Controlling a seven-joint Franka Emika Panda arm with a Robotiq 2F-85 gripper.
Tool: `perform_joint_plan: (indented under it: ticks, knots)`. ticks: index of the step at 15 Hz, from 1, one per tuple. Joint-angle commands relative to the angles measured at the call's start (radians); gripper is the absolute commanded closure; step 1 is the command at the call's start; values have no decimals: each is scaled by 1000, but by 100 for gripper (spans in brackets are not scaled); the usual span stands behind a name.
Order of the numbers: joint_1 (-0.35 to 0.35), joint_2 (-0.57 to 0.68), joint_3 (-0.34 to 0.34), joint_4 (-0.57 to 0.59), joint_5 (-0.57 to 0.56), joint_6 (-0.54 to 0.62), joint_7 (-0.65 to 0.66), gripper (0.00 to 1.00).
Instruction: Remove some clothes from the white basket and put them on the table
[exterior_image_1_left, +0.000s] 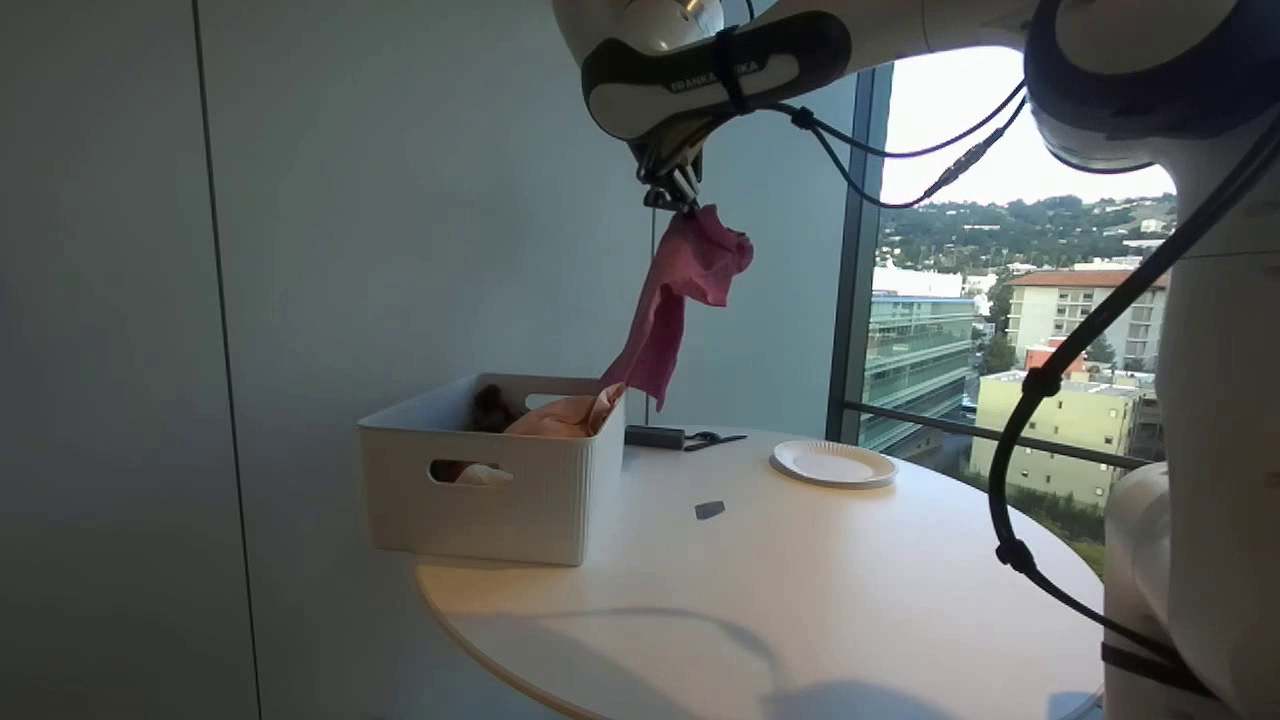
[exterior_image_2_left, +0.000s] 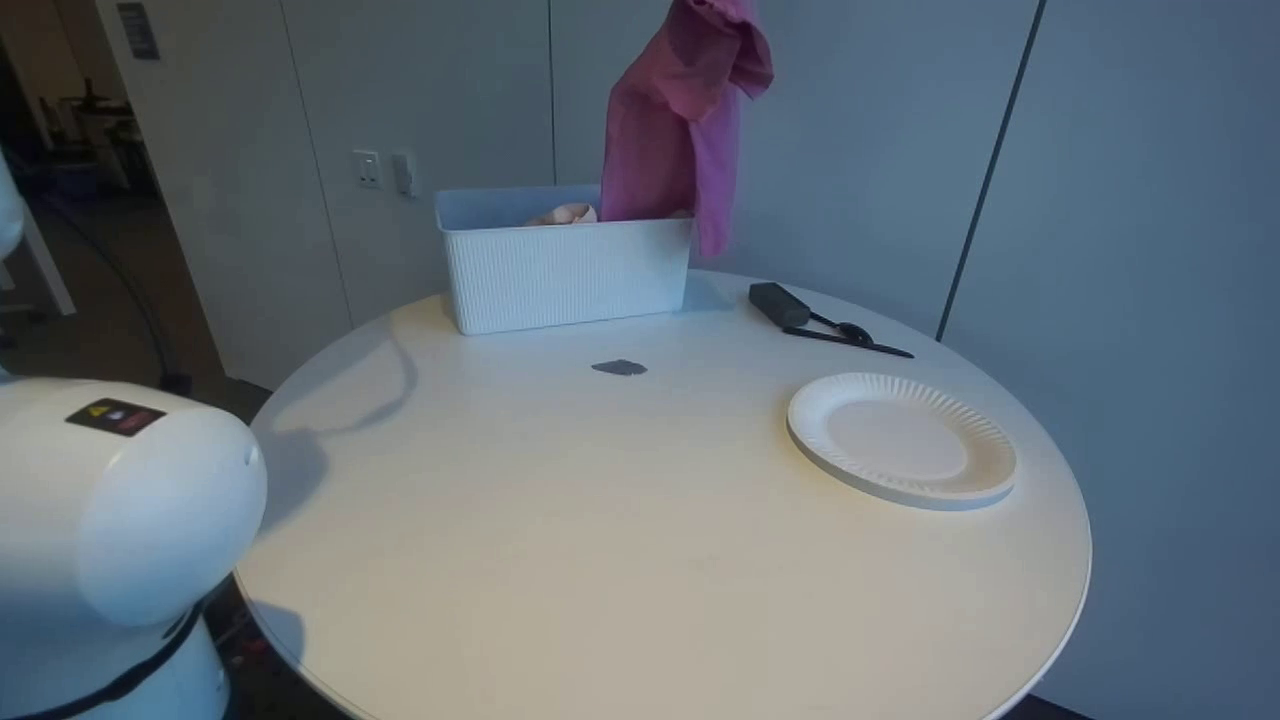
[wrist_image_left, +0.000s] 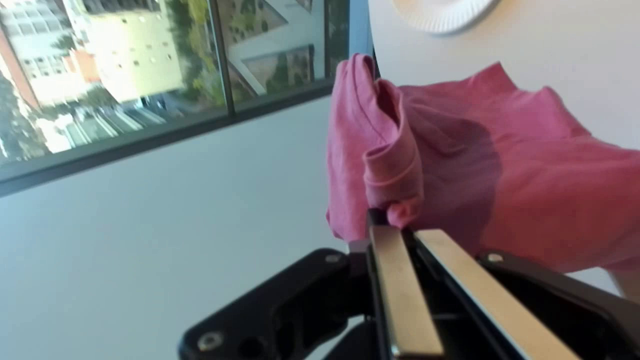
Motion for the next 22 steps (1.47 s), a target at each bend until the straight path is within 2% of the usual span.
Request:
perform_joint_plan:
  ticks: [1, 3, 6, 8, 10, 12, 15, 19, 22]
  knots:
    - [-53, -184, 149, -244, -131, -244, 91, 96]
    - [-80, -251, 212, -343, -135, -415, 118, 96]
    - [-113, -346, 280, -495, -51, -640, 122, 97]
    - [-119, -409, 292, -609, 42, -726, 124, 97]
    - [-118, -479, 280, -735, 141, -717, 157, 97]
    - [-123, -524, 264, -817, 205, -628, 225, 97]
    - [-137, -527, 247, -887, 209, -385, 322, 96]
    - [-176, -484, 242, -912, 210, -80, 412, 95]
    - [-207, -463, 228, -928, 286, 126, 444, 97]
